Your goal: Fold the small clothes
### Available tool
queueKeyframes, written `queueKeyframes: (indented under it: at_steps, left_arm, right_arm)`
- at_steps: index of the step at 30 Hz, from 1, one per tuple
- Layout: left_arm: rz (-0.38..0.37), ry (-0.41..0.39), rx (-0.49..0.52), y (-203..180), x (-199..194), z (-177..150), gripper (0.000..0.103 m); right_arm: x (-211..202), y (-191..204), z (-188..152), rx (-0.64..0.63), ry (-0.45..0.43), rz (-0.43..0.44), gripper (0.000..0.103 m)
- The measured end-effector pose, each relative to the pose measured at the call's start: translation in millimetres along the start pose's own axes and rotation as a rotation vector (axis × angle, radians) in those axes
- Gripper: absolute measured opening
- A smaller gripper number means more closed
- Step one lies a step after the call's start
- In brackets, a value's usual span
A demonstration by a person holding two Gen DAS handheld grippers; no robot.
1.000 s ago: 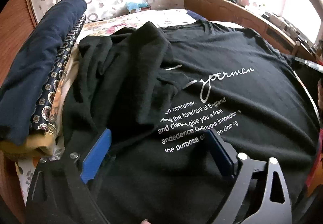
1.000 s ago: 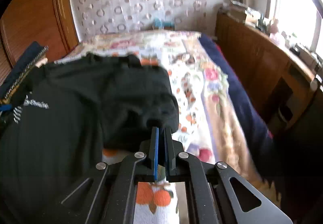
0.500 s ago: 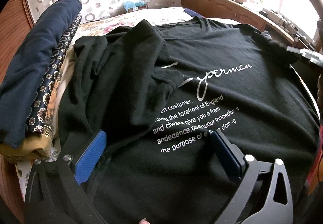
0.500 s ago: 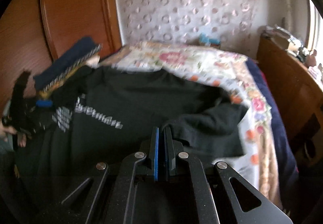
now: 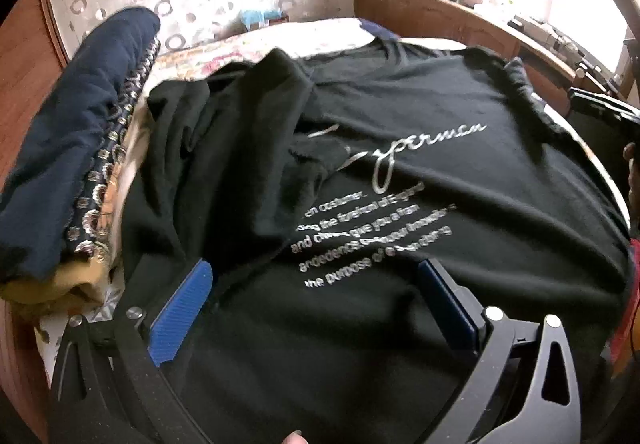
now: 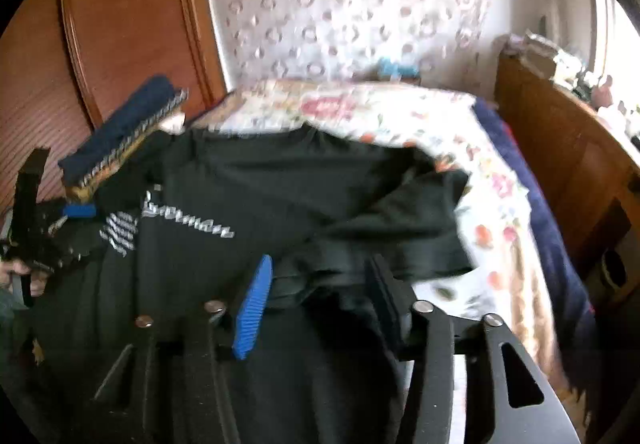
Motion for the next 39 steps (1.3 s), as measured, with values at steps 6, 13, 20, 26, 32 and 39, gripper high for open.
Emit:
queueKeyframes:
  at_steps: [6,13,20,26,32,39]
  left_arm:
    - [-0.044,-0.086,-0.007,-15.6,-31.3,5.4,0.102]
    - [-0.084,-0.129,-0.01,-29.7,-51.1,6.2,0.102]
    - [-0.096,-0.146,-0.014,-30.9,-61.8,2.8,0.102]
    - [-0.093,-0.172,-0.034,-22.5,-72.1,5.1,0.102]
    - [-0.095,-0.191,-0.059,-12.5,-80.3,5.8,0.102]
    - [-0.092,-0.194,-0.072,-5.4,-82.6,4.3,0.103]
  right_arm:
    - [0.4,-42.8,-14.8,0.083,0.023,-0.096,0.054]
    - [69.6,-71.0,-40.3,0.128,0.208,-0.106,0.053]
    - [77.7,-60.1,-32.9,0.038,0.226,-0.07,0.013]
    - [66.5,-47.7,13.5,-0.014,0.16,-0.015,0.006]
    - [59.4,-5.6,81.6,-0.09,0.058,0.041,0.006]
    - [81.3,42.3,129.3,-0.155,0.022,0.07,0.006]
Point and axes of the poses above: each gripper's, at about its wrist camera, not at the fingertips, and x roughly the way its jaws point, y to its left, z to its top, the point moved 8 cm from there along x, roughly the way its jaws point, and after that the axes turned 12 degrees about -x, right-handed, at the moved point
